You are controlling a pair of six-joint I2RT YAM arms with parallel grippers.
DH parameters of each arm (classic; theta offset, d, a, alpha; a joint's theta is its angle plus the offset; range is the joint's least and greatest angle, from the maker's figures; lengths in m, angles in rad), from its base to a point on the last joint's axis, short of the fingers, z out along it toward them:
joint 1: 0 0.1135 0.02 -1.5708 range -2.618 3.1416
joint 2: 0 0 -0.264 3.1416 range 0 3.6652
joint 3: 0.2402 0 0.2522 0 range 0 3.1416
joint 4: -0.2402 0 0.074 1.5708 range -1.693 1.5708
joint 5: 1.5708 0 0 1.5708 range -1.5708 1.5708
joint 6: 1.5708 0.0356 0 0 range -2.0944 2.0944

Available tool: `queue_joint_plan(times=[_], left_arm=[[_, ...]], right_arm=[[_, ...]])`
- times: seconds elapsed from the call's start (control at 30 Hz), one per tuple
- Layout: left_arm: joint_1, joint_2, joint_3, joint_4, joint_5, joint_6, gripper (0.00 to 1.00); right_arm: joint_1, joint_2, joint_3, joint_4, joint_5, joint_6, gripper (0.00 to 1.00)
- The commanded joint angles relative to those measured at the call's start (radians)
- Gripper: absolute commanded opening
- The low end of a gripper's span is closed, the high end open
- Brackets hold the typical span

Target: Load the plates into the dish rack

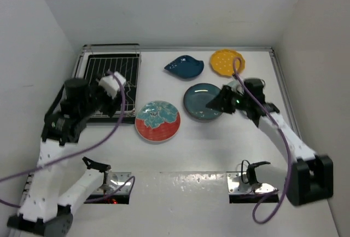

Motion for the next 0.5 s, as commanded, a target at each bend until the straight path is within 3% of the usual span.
queue_joint_plan(times=[0.0, 0.03, 0.07, 0.1, 0.13, 0.2, 0.3, 0.47], left_arm=[[-0.031, 0.229, 0.262, -0.222, 0.213, -0.034, 0.67], [-0.031, 0.35, 0.312, -0.273, 0.213, -0.034, 0.62], [-0.048, 0.4, 0.356, -0.351, 0.213, -0.043, 0.58], [-0.057, 0.438, 0.414, -0.37, 0.186, -0.055, 0.52], [-0.057, 0.482, 0.427, -0.384, 0.186, -0.055, 0.52], [-0.057, 0.483, 0.415, -0.356, 0.16, -0.066, 0.52], [-0.057, 0.429, 0.383, -0.292, 0.159, -0.066, 0.62], [-0.048, 0.411, 0.372, -0.272, 0.158, -0.048, 0.67]], right_arm=[[0.086, 0.232, 0.203, 0.036, -0.299, -0.018, 0.42], [0.164, 0.26, 0.305, -0.044, -0.104, -0.036, 0.42], [0.238, 0.327, 0.334, -0.064, -0.02, -0.077, 0.45], [0.31, 0.352, 0.413, -0.084, 0.201, -0.105, 0.5], [0.335, 0.38, 0.439, -0.134, 0.243, -0.124, 0.54], [0.381, 0.488, 0.487, -0.141, 0.274, -0.122, 0.56], [0.376, 0.626, 0.542, -0.168, 0.252, -0.052, 0.56], [0.422, 0.814, 0.642, -0.27, 0.252, -0.098, 0.61]])
